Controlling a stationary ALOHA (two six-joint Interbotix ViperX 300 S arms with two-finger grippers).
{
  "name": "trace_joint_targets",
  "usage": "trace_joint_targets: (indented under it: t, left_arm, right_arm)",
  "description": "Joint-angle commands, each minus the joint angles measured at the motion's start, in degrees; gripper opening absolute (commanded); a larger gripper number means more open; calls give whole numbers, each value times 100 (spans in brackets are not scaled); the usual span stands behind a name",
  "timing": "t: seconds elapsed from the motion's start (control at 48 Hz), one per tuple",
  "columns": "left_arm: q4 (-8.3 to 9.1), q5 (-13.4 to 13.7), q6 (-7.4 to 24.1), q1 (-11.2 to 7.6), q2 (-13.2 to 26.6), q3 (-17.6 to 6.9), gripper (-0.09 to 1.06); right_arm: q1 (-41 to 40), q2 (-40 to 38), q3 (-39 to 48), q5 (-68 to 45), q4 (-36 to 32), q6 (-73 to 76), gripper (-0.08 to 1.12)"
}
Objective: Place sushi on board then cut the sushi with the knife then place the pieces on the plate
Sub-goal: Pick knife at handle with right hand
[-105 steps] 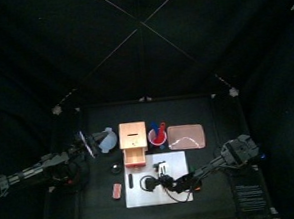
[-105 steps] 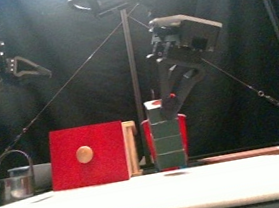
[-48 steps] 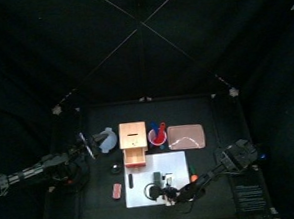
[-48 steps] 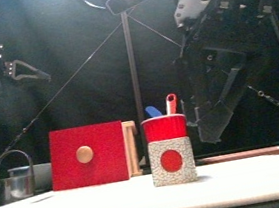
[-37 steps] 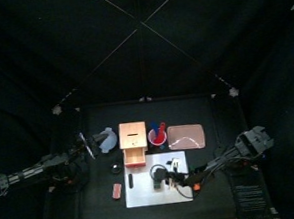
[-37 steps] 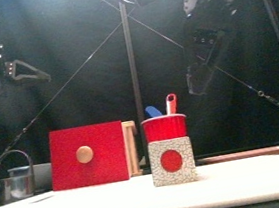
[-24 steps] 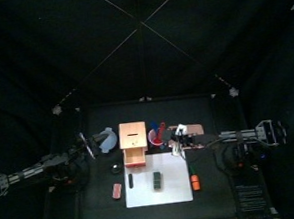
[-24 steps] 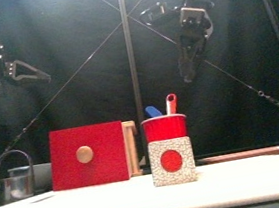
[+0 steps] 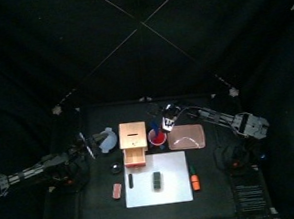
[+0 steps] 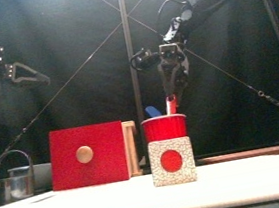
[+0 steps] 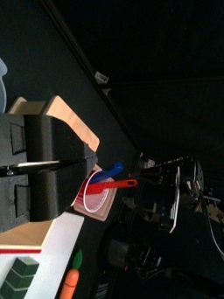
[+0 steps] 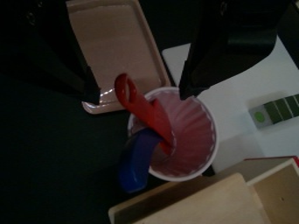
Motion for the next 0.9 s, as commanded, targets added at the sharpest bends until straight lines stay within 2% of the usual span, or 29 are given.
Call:
trace_joint_targets:
  t: [0.021, 0.271, 0.417, 0.583, 0.896]
  left_arm:
    - [9, -26, -9, 0, 35, -97, 6]
    - [9, -35, -18, -26, 35, -88, 6]
    - [-53, -35, -18, -26, 35, -79, 6]
    - [-53, -44, -9, -18, 35, -62, 6]
    - [-53, -44, -9, -26, 35, -53, 6]
  right_arm:
    - [-9, 53, -290, 448, 26, -44, 100]
    - [-141, 510, -1116, 1020, 26, -53, 100]
    - [-176, 563, -1125, 1160, 88, -35, 97]
    - [-176, 598, -1090, 1160, 114, -35, 81]
    - [-123, 589, -1213, 1222, 114, 79, 43]
